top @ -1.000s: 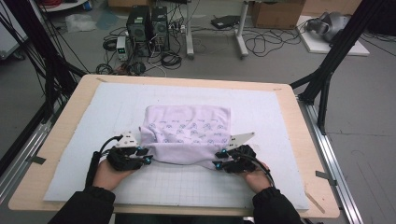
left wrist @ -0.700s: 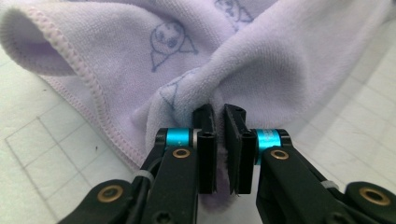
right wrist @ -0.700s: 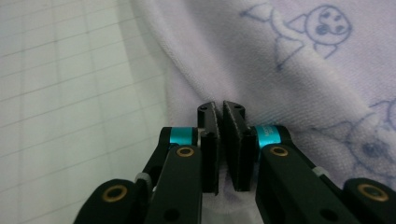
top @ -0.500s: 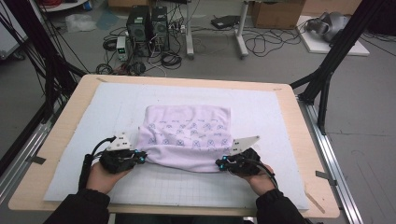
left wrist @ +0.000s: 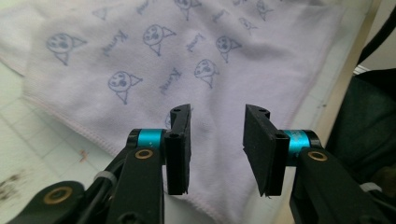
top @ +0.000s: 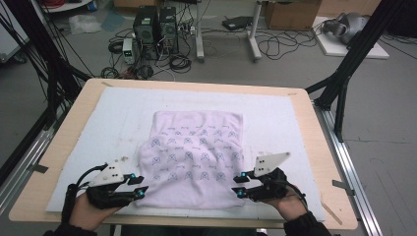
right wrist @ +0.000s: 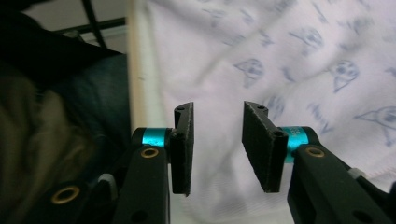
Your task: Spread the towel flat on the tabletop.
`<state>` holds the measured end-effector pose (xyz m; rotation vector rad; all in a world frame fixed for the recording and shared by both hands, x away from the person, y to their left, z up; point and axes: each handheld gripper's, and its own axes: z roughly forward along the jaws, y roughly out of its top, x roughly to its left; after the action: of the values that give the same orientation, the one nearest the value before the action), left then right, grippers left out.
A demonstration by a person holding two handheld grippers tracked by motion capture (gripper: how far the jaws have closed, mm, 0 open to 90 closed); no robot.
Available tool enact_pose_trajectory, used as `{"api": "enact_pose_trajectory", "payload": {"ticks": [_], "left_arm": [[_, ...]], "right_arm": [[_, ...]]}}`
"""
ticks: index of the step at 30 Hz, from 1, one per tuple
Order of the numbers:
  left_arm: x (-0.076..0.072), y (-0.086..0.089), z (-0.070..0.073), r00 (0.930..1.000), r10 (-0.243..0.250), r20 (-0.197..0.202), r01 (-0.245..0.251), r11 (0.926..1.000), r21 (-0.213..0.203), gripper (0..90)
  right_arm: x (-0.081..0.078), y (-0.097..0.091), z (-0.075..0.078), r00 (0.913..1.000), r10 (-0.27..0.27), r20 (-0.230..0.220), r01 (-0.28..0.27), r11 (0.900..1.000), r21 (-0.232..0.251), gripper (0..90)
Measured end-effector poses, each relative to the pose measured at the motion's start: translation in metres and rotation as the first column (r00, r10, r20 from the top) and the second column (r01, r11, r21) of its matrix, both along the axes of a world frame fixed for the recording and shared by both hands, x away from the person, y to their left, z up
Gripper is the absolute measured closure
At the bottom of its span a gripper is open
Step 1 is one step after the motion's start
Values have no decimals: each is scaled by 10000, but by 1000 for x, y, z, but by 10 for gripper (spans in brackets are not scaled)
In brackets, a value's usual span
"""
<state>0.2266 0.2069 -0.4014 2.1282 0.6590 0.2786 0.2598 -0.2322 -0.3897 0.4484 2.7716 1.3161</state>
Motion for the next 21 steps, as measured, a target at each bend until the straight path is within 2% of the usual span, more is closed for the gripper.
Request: {"api": "enact_pose_trajectory", "payload": {"ticks": [2,4,5,7,8,9,12,13,14,16,21], "left_arm": [[11,-3,-13,9998,-2,-193,4,10000,99,606],[23,-6,-24,9993,-83,-367,95,9994,324,594],[28,-9,-29,9992,-25,-387,46,9985,546,588],[36,-13,-38,9977,-163,-659,212,9971,736,592],[37,-14,-41,9982,-250,-546,292,9965,781,622],[36,-14,-42,9991,-227,-360,251,9973,683,666],[36,-14,-42,9987,-117,-489,146,9982,579,865],[35,-14,-42,9988,-111,-484,141,9979,626,871],[34,-14,-41,9983,-114,-569,147,9982,580,874],[32,-12,-40,9979,-169,-625,209,9978,635,878],[18,-9,-38,9972,-362,-656,402,9973,607,881]], "right_arm": [[10,5,-14,9990,-266,355,286,9980,-571,580],[21,8,-29,9991,-339,258,358,9967,-734,580],[25,10,-34,9989,-441,149,453,9945,-940,581],[32,15,-43,9990,-446,85,454,9890,-1405,594],[34,17,-46,9989,-459,13,455,9856,-1626,617],[36,17,-47,9991,-420,62,424,9874,-1527,664],[37,15,-49,9990,-427,-135,407,9913,-1250,840],[37,14,-50,9988,-343,-339,303,9930,-1139,869],[36,14,-50,9981,-432,-446,381,9933,-1091,876],[33,14,-48,9979,-259,-586,191,9934,-1127,879],[20,11,-44,9978,54,-658,-114,9957,-916,880]]}}
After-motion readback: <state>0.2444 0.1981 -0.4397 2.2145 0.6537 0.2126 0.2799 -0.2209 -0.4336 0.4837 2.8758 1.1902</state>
